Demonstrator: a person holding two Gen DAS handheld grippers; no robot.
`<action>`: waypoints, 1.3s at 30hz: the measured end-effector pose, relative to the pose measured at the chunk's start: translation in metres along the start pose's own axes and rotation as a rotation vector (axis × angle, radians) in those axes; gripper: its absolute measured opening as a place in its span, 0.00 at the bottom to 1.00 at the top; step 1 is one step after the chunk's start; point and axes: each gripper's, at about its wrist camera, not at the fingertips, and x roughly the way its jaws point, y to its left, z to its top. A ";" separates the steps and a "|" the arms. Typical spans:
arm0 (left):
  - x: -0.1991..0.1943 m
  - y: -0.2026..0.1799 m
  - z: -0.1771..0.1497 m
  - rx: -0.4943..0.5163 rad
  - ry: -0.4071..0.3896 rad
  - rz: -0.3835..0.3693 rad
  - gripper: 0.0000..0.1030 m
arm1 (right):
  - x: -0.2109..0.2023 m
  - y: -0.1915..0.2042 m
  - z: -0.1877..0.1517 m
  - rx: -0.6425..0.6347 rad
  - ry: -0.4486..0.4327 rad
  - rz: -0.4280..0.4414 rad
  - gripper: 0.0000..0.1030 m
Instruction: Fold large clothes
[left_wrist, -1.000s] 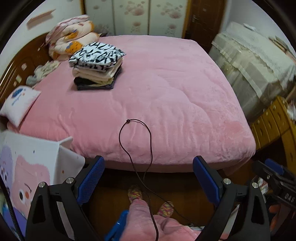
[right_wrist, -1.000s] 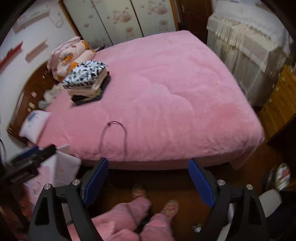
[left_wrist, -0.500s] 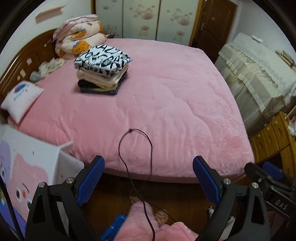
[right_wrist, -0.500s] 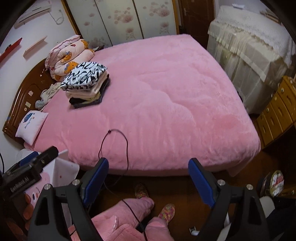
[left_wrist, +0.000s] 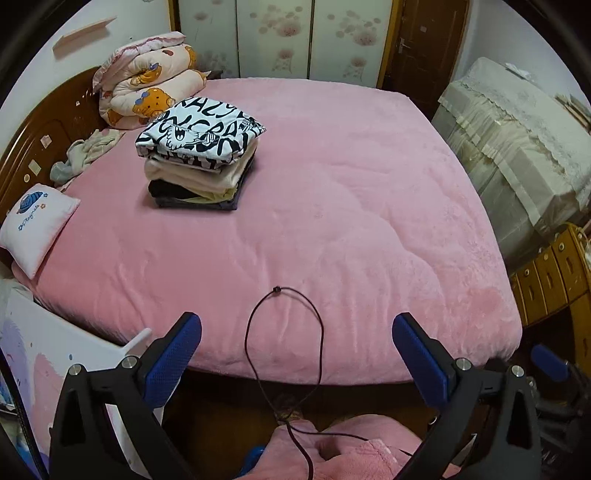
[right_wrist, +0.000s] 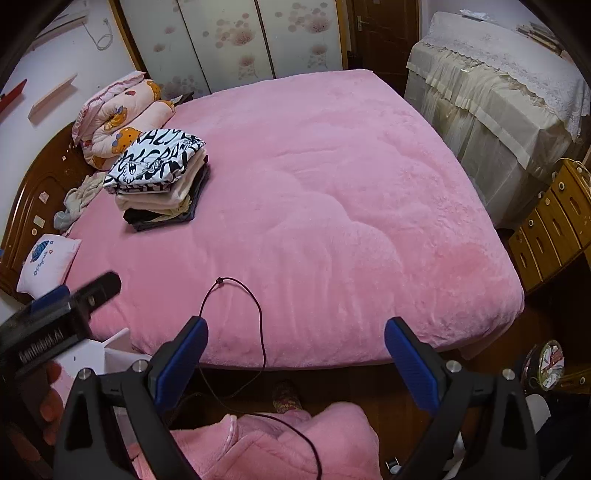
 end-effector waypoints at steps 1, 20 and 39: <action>0.001 0.000 0.003 0.001 -0.007 -0.001 0.99 | 0.001 0.000 0.002 0.004 -0.001 0.002 0.94; -0.001 -0.044 0.019 0.051 -0.057 0.032 0.99 | -0.010 -0.022 0.051 -0.036 -0.092 -0.033 0.97; -0.004 -0.053 0.013 0.044 -0.045 0.032 0.99 | -0.004 -0.033 0.051 -0.036 -0.064 -0.021 0.97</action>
